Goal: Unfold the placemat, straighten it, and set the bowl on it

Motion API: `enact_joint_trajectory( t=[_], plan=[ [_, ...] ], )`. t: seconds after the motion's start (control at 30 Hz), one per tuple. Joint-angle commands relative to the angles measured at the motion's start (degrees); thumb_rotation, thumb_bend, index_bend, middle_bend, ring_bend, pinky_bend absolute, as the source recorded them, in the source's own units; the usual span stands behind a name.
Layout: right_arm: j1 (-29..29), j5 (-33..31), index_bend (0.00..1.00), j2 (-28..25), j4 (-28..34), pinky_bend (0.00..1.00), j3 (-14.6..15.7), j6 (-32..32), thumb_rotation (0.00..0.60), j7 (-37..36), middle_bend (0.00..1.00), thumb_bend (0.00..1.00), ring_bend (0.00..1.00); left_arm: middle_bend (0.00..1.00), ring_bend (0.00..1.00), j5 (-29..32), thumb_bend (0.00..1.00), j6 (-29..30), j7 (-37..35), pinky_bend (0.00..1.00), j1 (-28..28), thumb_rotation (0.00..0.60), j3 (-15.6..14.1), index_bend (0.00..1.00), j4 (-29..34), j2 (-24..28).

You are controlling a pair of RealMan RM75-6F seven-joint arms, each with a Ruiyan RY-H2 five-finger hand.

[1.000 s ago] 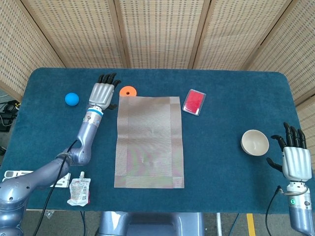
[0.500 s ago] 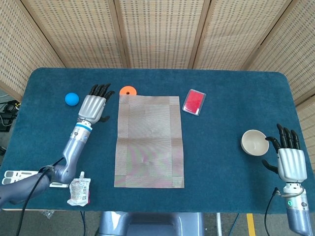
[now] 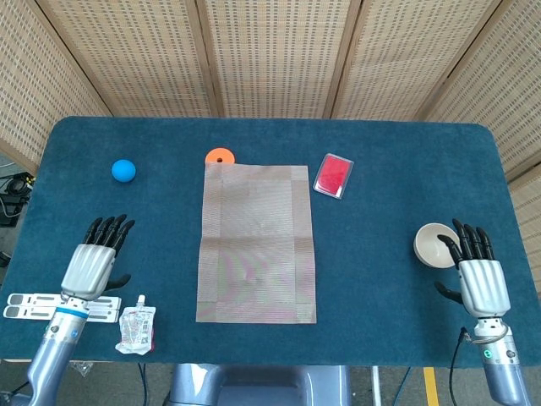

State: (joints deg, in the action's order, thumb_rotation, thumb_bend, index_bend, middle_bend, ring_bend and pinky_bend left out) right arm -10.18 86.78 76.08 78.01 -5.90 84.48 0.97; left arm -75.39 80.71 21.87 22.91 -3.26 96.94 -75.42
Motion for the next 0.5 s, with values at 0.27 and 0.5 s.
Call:
enact_joint_trajectory(
  t=[0.27, 0.5],
  plan=[
    [-0.98, 4.00, 0.16, 1.27, 2.10, 0.00, 2.29, -0.29, 0.600, 1.73, 0.00, 0.12, 0.00, 0.00, 0.00, -7.95, 0.13, 6.64, 0.90, 0.00, -5.77, 0.600, -2.56, 0.00, 2.52, 2.93],
    [-2.02, 6.11, 0.16, 2.91, 4.43, 0.00, 4.31, -2.59, 0.600, 4.78, 0.00, 0.12, 0.00, 0.00, 0.00, -7.77, 0.13, 5.89, -0.07, 0.00, -6.78, 0.600, -1.70, 0.00, 2.21, 3.66]
  ],
)
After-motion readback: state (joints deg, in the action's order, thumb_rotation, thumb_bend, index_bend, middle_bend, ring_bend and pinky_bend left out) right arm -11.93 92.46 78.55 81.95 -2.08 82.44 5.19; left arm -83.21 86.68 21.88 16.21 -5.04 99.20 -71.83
